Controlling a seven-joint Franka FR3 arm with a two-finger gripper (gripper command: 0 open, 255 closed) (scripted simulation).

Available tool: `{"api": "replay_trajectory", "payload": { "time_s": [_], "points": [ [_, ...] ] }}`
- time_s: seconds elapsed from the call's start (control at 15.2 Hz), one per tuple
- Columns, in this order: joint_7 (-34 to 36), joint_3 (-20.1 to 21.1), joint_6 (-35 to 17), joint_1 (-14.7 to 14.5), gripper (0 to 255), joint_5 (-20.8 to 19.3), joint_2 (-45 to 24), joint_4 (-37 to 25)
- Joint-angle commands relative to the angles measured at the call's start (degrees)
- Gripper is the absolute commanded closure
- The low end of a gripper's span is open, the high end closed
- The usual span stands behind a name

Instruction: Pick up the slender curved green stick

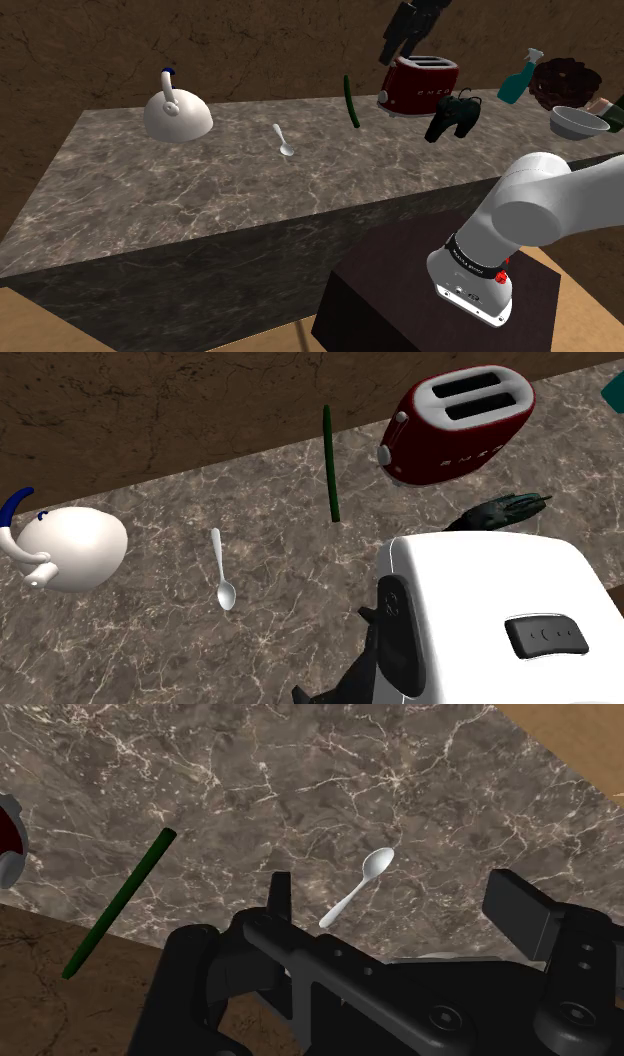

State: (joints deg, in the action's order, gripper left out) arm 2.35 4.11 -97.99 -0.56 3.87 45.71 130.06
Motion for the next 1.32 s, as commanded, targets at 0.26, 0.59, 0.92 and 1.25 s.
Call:
{"api": "replay_trajectory", "payload": {
  "time_s": [0.26,0.59,0.92,1.25],
  "points": [
    [0.84,-1.57,-5.89,2.12,0,-0.46,-5.33,0.70],
    [1.88,-3.61,-12.79,4.57,0,-0.76,-12.75,0.36],
    [2.79,-5.78,-18.99,6.72,0,-0.60,-20.79,-1.26],
    [3.44,-8.11,-24.33,8.56,0,0.22,-29.24,-4.08]
  ]
}}
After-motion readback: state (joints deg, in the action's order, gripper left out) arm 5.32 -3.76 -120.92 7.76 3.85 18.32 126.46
